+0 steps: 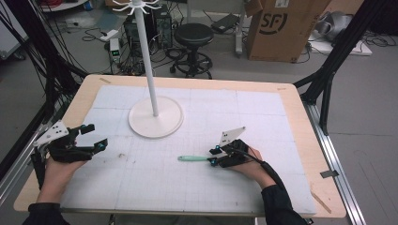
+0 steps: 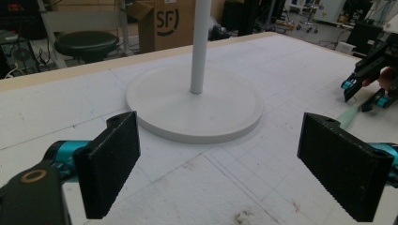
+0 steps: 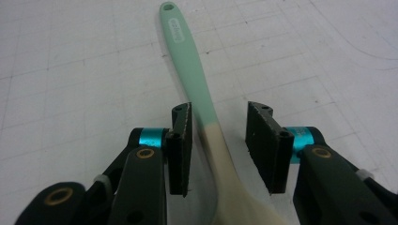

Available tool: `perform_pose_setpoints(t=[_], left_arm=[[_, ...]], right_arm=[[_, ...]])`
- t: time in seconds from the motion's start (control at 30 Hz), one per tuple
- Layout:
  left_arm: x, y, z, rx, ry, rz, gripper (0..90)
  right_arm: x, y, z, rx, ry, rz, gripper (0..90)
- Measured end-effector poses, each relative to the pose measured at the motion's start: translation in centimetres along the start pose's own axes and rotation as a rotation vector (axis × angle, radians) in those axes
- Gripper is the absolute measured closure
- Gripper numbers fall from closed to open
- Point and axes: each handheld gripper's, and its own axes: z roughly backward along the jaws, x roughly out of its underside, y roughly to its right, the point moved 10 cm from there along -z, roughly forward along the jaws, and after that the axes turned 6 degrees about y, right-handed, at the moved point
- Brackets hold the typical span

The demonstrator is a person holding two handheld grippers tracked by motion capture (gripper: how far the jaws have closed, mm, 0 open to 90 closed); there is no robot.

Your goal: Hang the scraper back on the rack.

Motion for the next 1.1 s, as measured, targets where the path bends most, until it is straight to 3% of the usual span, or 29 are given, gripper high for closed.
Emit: perform_pose_setpoints(t=[0.33, 0.4, 0.57, 0.67, 0.97, 1.1], left_arm=[[0.13, 0.05, -0.22, 0.004, -0.006, 0.000, 15.3], [0.11, 0.07, -0.25, 0.005, -0.005, 0.000, 15.6], [0.16, 0.09, -0.31, 0.009, -0.007, -0.001, 16.3], [0.17, 0.08, -0.30, 0.010, -0.008, -0.003, 17.0], [0.01, 0.05, -0.07, 0.009, -0.001, -0.002, 17.7], [0.07, 0.15, -0.10, 0.018, -0.004, -0.001, 17.4]], right_arm=[[-0.05, -0.40, -0.09, -0.012, -0.030, 0.037, 74.6], [-0.07, -0.38, -0.12, -0.016, -0.032, 0.021, 76.8], [-0.10, -0.44, -0.12, -0.015, -0.033, 0.008, 78.6], [-0.13, -0.61, -0.08, -0.003, -0.045, 0.034, 80.5], [-0.22, -0.49, 0.09, 0.019, -0.043, 0.009, 80.9], [-0.66, -0.20, 0.67, 0.037, -0.015, -0.010, 81.0]])
